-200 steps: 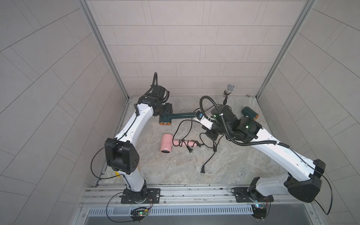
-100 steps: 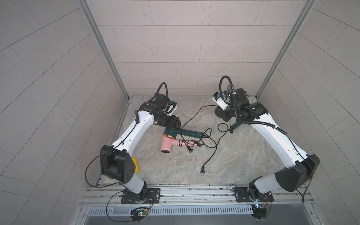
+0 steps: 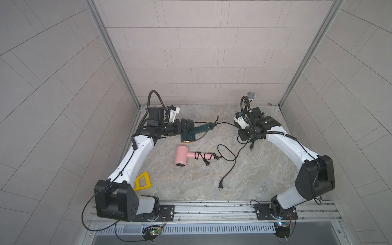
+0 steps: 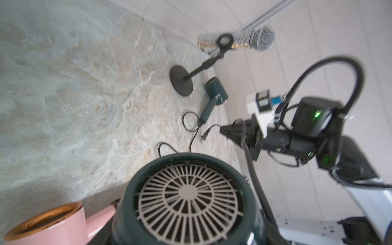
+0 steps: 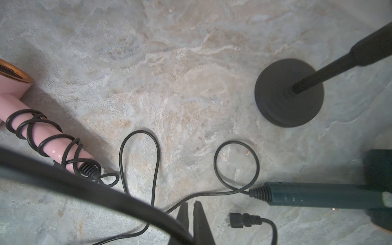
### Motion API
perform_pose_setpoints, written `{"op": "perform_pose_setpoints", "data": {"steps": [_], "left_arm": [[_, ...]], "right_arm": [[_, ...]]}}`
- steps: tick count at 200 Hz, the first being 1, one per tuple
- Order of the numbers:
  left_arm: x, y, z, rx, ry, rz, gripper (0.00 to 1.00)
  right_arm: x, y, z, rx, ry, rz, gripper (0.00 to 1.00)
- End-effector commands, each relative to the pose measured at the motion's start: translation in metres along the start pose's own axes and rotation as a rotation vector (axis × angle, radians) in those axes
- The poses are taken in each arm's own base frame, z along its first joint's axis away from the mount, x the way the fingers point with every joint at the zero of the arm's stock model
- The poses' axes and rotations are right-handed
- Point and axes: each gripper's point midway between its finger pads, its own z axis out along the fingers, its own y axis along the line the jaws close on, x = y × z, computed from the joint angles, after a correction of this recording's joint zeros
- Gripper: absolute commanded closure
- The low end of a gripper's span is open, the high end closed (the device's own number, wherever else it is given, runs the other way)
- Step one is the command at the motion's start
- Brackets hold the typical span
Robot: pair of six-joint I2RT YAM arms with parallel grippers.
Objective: Wrap the cord around the hair dryer
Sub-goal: Wrap the power cord around the hair dryer.
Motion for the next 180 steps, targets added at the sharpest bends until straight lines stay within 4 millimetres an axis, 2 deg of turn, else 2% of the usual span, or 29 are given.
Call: {"op": "perform_pose_setpoints", "data": {"steps": [1, 20, 41, 55, 91, 121, 154, 180], "left_arm": [[-0.053, -0.041, -0.027, 0.177, -0.207, -0.022, 1.00], [-0.066, -0.025, -0.034, 0.125, -0.271, -0.073, 1.00], [-0.079, 0.006, -0.044, -0.029, -0.364, -0.118, 1.00], [-0.085, 0.029, -0.051, -0.146, -0.421, -0.150, 1.00], [-0.092, 0.089, -0.070, -0.463, -0.536, -0.197, 1.00], [-0.091, 0.125, -0.095, -0.716, -0.598, -0.175, 1.00], [-0.090, 0.137, -0.113, -0.950, -0.590, -0.062, 1.00], [-0.089, 0.121, -0.109, -1.107, -0.534, 0.117, 1.00]], "right_arm": [[0.009, -0.004, -0.006, 0.024, 0.005, 0.061, 1.00], [0.031, -0.007, -0.005, 0.061, 0.070, 0.089, 1.00], [0.050, -0.006, -0.012, 0.082, 0.114, 0.106, 1.00], [0.055, -0.002, -0.021, 0.081, 0.115, 0.096, 1.00], [0.060, 0.026, -0.044, 0.006, 0.131, 0.051, 1.00], [0.066, 0.059, -0.064, -0.051, 0.184, -0.077, 1.00], [0.063, 0.117, -0.092, -0.152, 0.160, -0.372, 1.00], [0.039, 0.140, -0.118, -0.177, 0.069, -0.461, 1.00]]}}
